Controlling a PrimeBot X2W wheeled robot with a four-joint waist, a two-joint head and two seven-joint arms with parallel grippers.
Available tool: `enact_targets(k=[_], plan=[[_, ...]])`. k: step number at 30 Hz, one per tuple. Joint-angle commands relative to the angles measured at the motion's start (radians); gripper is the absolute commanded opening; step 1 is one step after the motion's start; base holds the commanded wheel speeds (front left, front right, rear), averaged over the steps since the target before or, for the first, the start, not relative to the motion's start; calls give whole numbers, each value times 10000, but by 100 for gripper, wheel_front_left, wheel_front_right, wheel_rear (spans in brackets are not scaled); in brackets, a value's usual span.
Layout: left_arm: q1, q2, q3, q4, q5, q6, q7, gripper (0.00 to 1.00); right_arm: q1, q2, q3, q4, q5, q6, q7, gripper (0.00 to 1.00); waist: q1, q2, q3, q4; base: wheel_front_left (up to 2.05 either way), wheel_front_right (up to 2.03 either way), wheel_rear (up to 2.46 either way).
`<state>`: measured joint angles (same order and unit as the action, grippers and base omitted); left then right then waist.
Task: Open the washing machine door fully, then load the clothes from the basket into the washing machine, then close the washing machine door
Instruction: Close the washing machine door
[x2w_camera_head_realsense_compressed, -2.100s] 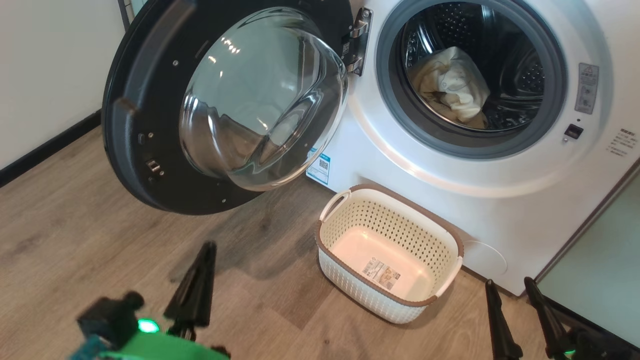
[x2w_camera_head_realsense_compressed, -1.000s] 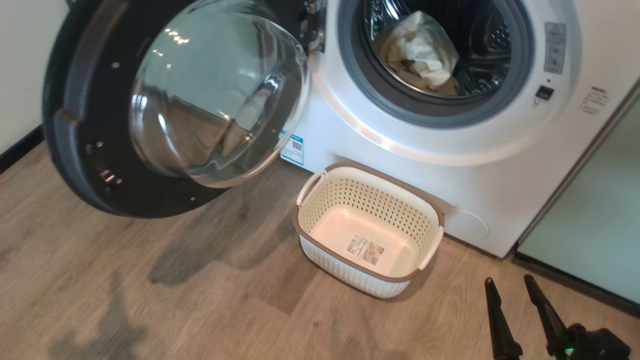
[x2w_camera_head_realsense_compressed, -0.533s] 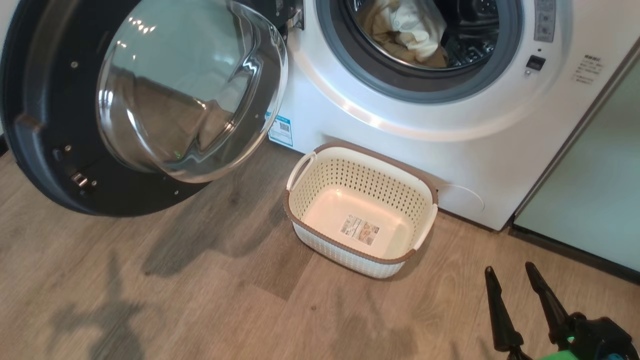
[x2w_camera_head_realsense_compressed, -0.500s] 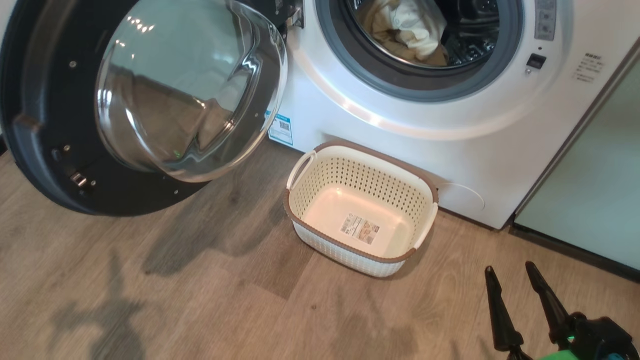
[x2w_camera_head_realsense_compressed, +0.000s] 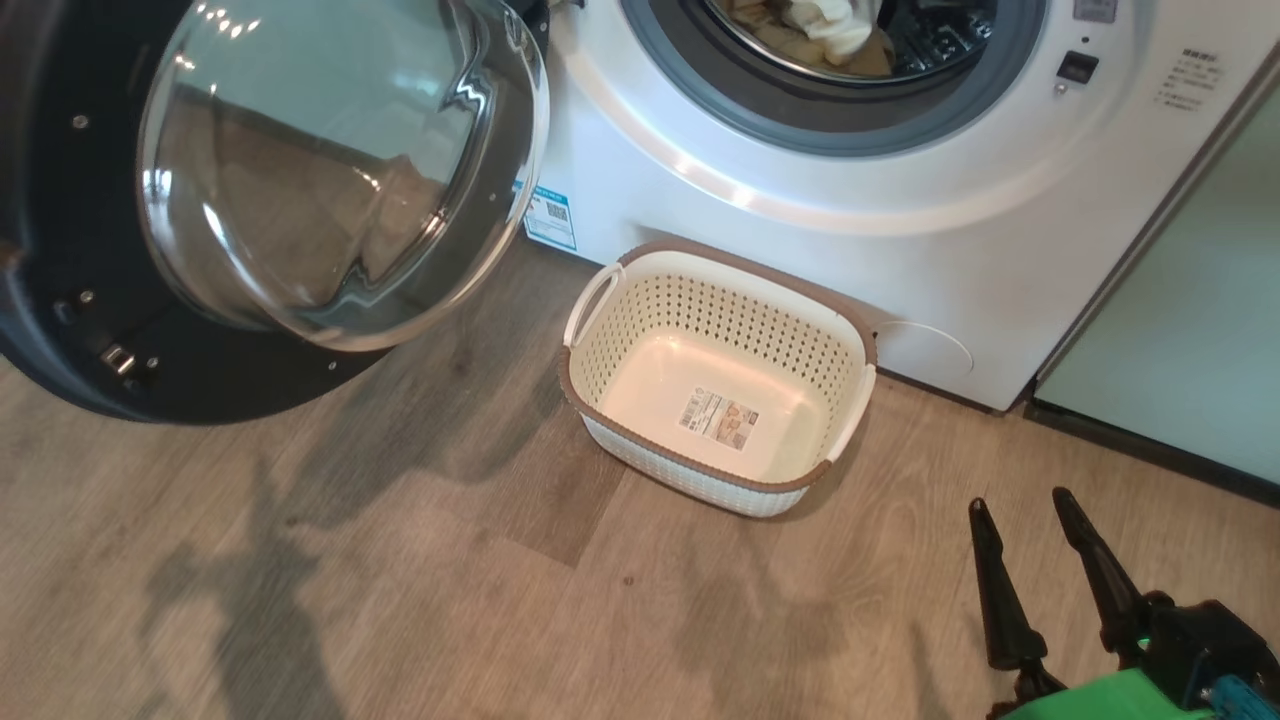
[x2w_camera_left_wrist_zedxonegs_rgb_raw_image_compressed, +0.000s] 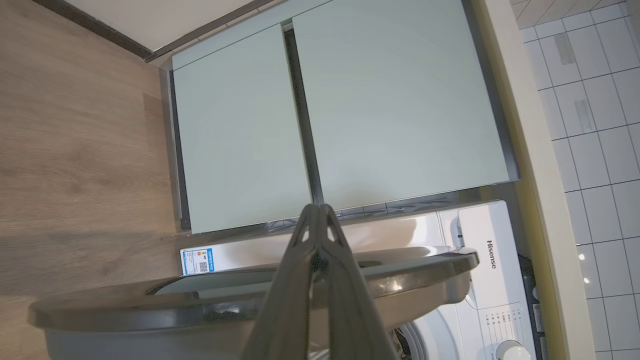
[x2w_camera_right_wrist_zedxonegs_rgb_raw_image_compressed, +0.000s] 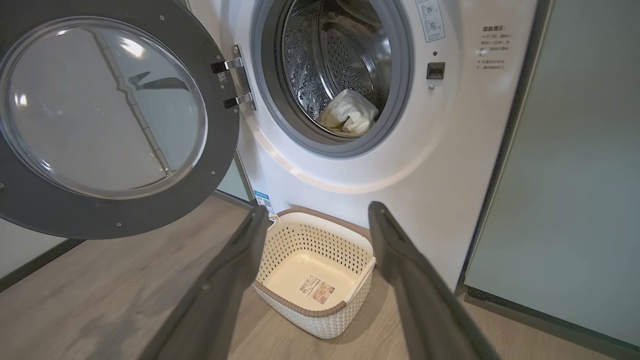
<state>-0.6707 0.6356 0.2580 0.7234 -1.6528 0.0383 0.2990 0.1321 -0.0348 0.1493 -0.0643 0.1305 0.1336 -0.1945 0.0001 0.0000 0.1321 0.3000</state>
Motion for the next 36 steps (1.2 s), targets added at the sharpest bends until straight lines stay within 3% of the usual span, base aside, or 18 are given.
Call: enact_targets(k=[1,14,27,36], plan=[[-263,540,253,-232,78,-108,69,0,-427,-154,193,-360,-106,-29,-3,100,-1,0,55,-33,0,0,0],[-304,230,-18,108,152,-460,375,0,-598,-154,147,-468,-183,-29,100,100,-1,0,337,-94,0,0,0],[-95,95,-278,-225,-255,-1151,1950,0,-719,-154,62,-485,-216,-29,109,100,-1,0,537,122,0,0,0],[642,-162,-119,-1184,-866,-1530,3067,0,-790,-154,38,-454,-194,-29,89,100,-1,0,589,297,0,0,0]])
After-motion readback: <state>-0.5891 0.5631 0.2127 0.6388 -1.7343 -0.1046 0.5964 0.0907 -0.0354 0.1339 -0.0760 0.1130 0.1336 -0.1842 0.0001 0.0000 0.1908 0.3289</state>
